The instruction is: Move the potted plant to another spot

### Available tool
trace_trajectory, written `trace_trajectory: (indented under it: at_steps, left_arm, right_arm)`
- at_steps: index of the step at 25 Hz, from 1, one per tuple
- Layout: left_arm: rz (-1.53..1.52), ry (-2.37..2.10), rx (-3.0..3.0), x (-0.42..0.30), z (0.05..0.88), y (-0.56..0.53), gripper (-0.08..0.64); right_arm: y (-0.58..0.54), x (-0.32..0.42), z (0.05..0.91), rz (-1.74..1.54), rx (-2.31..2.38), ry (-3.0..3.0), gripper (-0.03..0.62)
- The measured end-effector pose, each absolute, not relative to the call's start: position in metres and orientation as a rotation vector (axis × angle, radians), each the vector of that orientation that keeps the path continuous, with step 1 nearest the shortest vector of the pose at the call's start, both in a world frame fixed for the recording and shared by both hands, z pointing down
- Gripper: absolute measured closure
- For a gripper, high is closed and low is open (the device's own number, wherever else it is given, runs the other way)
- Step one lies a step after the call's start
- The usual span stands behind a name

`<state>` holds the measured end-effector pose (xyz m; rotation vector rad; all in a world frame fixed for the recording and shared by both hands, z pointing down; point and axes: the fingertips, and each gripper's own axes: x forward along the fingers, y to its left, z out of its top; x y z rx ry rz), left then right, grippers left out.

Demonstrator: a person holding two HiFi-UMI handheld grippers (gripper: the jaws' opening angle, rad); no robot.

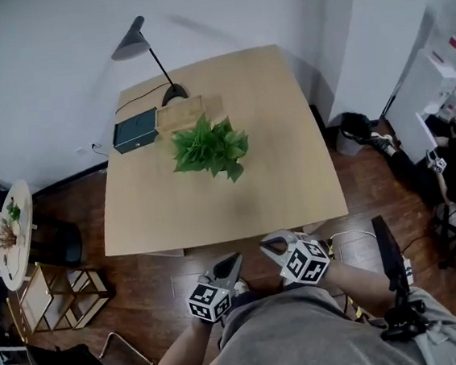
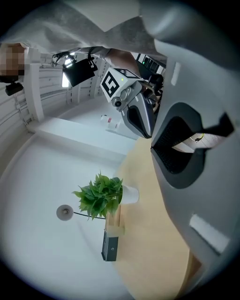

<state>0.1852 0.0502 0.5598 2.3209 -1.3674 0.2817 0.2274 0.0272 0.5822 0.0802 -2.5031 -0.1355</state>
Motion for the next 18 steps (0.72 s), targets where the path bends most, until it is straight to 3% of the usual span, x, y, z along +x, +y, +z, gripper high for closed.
trace_trajectory:
  at_steps: [18]
  left_arm:
    - [0.254,-1.191,2.472,0.176,0.547,0.065,0.56]
  right_arm:
    - [0.047,0.198,0.568,-0.046,0.349,-2.507,0.586]
